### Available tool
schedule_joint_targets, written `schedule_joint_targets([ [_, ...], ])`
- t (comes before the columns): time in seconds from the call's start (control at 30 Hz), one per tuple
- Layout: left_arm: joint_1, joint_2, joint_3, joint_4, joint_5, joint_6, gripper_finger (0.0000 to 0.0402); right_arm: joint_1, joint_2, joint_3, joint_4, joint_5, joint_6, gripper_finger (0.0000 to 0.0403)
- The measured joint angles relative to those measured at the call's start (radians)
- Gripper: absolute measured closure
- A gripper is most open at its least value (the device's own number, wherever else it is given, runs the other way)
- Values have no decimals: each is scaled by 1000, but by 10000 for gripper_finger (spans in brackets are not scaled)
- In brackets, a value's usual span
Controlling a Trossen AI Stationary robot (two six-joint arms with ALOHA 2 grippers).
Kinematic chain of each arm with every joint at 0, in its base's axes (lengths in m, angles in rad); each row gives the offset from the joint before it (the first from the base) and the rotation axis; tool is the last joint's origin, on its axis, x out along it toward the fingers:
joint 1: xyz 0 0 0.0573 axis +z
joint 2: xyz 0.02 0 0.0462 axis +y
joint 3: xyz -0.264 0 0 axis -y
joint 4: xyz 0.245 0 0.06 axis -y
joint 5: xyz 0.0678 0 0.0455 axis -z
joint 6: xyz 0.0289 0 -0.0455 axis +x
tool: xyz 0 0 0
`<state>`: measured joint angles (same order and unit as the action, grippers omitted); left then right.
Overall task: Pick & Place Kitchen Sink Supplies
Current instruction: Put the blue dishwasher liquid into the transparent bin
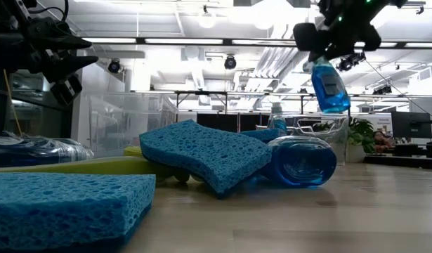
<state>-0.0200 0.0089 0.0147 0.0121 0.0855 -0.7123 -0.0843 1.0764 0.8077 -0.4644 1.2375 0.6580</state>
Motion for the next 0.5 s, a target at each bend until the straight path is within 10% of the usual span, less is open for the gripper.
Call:
schedule_joint_targets([
  [0.27,0,0,0,0,0,0,296,-109,-13,-141,518,-221,-445,269],
  [0.5,0,0,0,0,0,0,296,-215,-16,-204,689,-371,-506,269],
])
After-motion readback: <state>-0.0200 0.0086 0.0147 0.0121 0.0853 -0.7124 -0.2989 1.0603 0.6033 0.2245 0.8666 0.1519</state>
